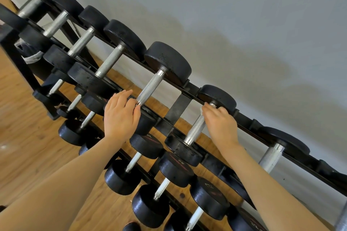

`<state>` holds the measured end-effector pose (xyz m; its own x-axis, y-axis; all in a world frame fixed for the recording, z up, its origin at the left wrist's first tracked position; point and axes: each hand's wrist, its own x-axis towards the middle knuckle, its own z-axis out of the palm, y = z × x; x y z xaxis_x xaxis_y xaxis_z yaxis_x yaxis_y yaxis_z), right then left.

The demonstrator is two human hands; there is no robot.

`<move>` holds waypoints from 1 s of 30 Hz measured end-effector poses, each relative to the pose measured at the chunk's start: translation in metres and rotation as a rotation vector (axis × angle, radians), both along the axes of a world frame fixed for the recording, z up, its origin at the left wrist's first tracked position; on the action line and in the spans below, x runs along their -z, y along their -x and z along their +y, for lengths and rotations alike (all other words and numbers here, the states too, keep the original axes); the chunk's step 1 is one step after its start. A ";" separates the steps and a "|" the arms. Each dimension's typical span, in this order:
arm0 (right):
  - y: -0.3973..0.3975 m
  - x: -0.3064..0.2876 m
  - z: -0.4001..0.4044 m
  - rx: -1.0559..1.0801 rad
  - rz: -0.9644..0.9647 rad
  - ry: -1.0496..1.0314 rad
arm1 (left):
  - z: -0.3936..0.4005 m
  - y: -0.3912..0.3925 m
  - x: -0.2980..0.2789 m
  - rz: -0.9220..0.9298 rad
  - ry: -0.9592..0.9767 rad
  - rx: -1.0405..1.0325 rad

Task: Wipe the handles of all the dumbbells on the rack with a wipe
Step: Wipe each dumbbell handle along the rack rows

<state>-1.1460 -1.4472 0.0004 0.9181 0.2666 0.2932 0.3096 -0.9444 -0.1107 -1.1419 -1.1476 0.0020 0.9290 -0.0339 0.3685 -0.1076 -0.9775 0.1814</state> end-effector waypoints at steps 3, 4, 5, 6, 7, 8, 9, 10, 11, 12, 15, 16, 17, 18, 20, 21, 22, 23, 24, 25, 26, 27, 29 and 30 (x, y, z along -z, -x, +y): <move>0.010 0.006 0.005 -0.120 0.035 0.024 | 0.000 0.000 0.001 -0.005 -0.004 -0.001; 0.013 0.006 0.005 -0.168 0.051 0.027 | 0.000 0.000 0.001 -0.005 -0.003 -0.002; 0.014 0.005 0.005 -0.191 0.063 0.035 | 0.000 0.001 0.001 -0.007 -0.001 -0.002; 0.013 0.003 0.003 -0.184 0.062 0.042 | 0.000 0.001 0.000 -0.009 0.003 0.000; 0.010 0.001 0.002 -0.150 0.056 0.047 | 0.000 0.001 0.000 -0.009 0.005 0.002; 0.006 -0.001 0.001 -0.105 0.052 0.045 | 0.000 0.001 0.000 -0.007 0.005 0.003; 0.003 -0.001 0.000 -0.064 0.047 0.031 | 0.000 0.001 -0.001 -0.005 0.004 0.003; 0.002 -0.001 0.000 -0.038 0.046 0.015 | 0.000 0.001 -0.001 -0.001 0.004 0.003; 0.003 0.001 0.002 -0.040 0.039 0.000 | 0.000 0.002 -0.001 0.002 0.004 0.002; 0.007 0.003 0.004 -0.069 0.026 -0.016 | -0.001 0.002 -0.001 0.004 0.006 0.000; 0.021 0.014 0.011 -0.274 0.048 -0.017 | -0.002 0.003 -0.002 0.007 0.012 -0.005; 0.022 0.014 0.010 -0.332 0.060 0.016 | -0.002 0.004 -0.002 0.003 0.011 -0.005; 0.019 0.011 0.008 -0.363 0.081 0.034 | -0.002 0.004 -0.001 -0.003 0.010 -0.005; 0.013 0.008 0.004 -0.333 0.087 0.038 | -0.001 0.003 -0.001 -0.009 0.009 -0.005; 0.001 -0.002 -0.006 -0.162 0.083 -0.044 | -0.001 0.002 0.000 -0.018 0.011 -0.004; -0.002 -0.006 -0.009 -0.081 0.075 -0.121 | -0.001 0.002 0.001 -0.023 0.011 -0.003; -0.003 -0.009 -0.009 -0.054 0.060 -0.132 | -0.001 0.002 0.001 -0.027 0.009 -0.003; -0.001 -0.008 -0.006 -0.071 0.048 -0.105 | -0.001 0.001 0.001 -0.028 0.009 -0.003; 0.002 -0.006 -0.004 -0.124 0.028 -0.076 | -0.001 0.001 0.001 -0.029 0.011 -0.002; 0.006 -0.002 -0.002 -0.178 0.036 -0.056 | -0.001 0.002 0.001 -0.030 0.015 -0.002; 0.008 0.002 -0.002 -0.226 0.048 -0.030 | -0.001 0.002 0.001 -0.032 0.018 -0.003; 0.009 0.003 -0.001 -0.264 0.064 -0.006 | -0.001 0.002 0.001 -0.033 0.020 -0.005; 0.006 0.004 -0.004 -0.273 0.072 0.028 | -0.002 0.002 0.000 -0.032 0.022 -0.005; 0.003 0.002 -0.005 -0.246 0.051 0.028 | -0.002 0.002 0.000 -0.029 0.024 -0.003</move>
